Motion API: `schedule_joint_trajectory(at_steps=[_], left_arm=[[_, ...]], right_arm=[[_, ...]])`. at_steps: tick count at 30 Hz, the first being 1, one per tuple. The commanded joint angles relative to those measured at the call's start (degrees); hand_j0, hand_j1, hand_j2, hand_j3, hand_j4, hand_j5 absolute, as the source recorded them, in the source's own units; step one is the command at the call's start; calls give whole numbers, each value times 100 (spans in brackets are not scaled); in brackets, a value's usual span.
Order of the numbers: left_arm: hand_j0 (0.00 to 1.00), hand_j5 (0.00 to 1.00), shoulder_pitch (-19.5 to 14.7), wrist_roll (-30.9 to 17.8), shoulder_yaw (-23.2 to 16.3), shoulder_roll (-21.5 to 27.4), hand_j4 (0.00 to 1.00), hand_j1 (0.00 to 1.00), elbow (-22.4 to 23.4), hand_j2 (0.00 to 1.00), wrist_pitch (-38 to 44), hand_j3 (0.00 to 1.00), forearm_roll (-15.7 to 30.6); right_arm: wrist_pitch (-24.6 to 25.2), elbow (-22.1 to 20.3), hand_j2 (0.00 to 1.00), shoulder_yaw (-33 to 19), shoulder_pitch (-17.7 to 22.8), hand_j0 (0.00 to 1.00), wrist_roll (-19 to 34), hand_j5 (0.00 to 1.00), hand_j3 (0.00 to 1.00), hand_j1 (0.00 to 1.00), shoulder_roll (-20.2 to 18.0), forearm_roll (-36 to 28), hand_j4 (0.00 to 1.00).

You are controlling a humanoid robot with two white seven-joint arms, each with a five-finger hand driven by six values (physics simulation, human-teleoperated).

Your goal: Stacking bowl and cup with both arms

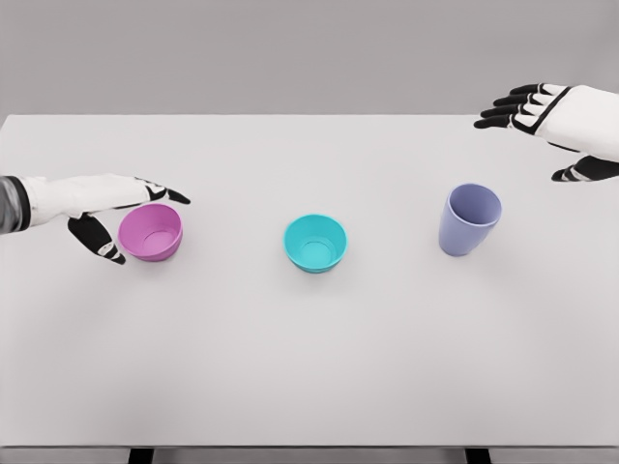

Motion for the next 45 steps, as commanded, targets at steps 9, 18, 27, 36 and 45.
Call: schedule_joint_trajectory(at_steps=[9, 18, 27, 36, 45], left_arm=[[100, 100, -35, 2, -7, -164, 100, 100, 41, 100, -227, 100, -724], [100, 100, 9, 2, -25, -295, 100, 100, 172, 100, -210, 100, -908], [100, 100, 9, 2, -113, -445, 100, 100, 375, 100, -210, 100, -996], [100, 100, 35, 2, -122, -515, 100, 100, 480, 100, -210, 100, -1058], [100, 100, 35, 2, -122, -621, 100, 100, 594, 100, -219, 100, -1146]], right_arm=[[17, -11, 100, -6, 0, 100, -3, 100, 100, 100, -18, -30, 100], [17, -19, 100, -6, 0, 100, -3, 100, 100, 100, -18, -30, 100], [17, -20, 100, 3, 0, 100, -3, 100, 100, 100, -10, -30, 100], [17, -28, 100, 3, 0, 100, -3, 100, 100, 100, -10, -30, 100], [17, -28, 100, 3, 0, 100, -3, 100, 100, 100, -10, -30, 100]])
